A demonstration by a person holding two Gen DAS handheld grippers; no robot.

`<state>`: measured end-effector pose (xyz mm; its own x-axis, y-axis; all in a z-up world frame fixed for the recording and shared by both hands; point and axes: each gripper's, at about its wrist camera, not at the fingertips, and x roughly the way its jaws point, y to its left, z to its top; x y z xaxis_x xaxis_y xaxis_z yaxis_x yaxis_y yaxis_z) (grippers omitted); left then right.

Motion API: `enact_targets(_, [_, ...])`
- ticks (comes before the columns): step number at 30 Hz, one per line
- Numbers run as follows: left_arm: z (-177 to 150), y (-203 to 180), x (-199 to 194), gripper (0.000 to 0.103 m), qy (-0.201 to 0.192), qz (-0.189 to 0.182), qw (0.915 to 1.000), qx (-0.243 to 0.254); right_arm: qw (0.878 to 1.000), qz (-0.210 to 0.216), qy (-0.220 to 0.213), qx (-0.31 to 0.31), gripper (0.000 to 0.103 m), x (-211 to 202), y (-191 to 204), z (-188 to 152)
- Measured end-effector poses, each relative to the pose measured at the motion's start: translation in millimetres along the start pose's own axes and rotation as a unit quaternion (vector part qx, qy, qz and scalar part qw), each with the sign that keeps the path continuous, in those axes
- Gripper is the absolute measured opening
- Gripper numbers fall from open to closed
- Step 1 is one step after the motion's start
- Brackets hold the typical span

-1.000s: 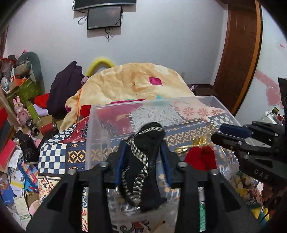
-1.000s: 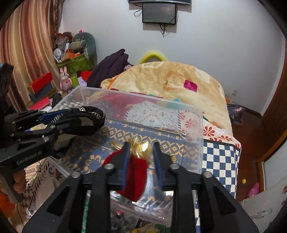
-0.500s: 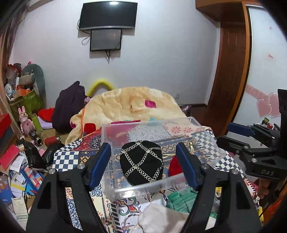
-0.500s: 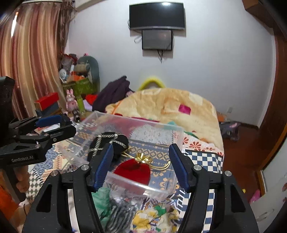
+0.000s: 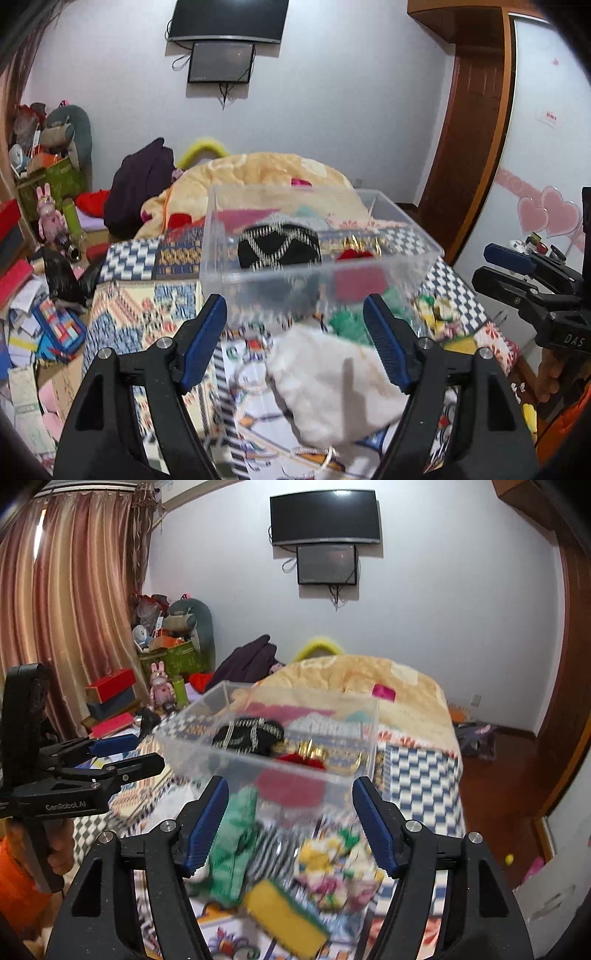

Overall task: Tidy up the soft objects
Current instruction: 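Grasp the yellow-green sponge with the right tool while the left tool grasps the white cloth bag, then carry the sponge and cloth bag into the clear box and open both tools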

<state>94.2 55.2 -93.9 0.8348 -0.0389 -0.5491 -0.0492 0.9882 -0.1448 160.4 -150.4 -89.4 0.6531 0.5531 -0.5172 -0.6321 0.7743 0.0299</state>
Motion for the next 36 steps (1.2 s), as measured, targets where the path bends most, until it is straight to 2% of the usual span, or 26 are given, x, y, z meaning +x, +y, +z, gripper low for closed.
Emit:
enact_targets(5, [-23,-3,6,0.076,0.019,0.010,0.9998,0.005,1.000,0.007,0.022,0.011,0.067,0,0,-23])
enact_targets(12, [-47,-2,16,0.076,0.049,-0.009,0.9987,-0.008,0.997,0.017,0.072,0.034,0.066,9,-7,-61])
enact_targets(16, [-56,-1,19,0.074,0.057,-0.019,0.9979,-0.024,0.996,0.019,0.080,0.038,0.066,11,-8,-73])
enact_targets(18, [-58,0,20,0.068,0.058,-0.026,0.9976,-0.028,0.996,0.016,0.078,0.039,0.061,11,-8,-75])
enact_targets(20, [-60,-1,21,0.056,0.063,-0.037,0.9969,-0.029,0.996,0.017,0.080,0.039,0.049,11,-8,-74])
enact_targets(23, [-64,-3,23,0.041,0.074,-0.055,0.9953,-0.031,0.996,0.015,0.075,0.036,0.040,8,-6,-73])
enact_targets(28, [-67,-9,19,0.018,0.070,-0.066,0.9952,-0.021,0.997,0.015,0.064,0.033,0.035,1,-4,-71])
enact_targets(31, [-66,-12,15,0.011,0.061,-0.058,0.9963,-0.014,0.998,0.015,0.053,0.036,0.035,-4,-5,-67])
enact_targets(36, [-58,-10,-1,0.008,0.035,-0.054,0.9978,-0.013,0.999,0.012,0.035,0.040,0.034,-13,-8,-59])
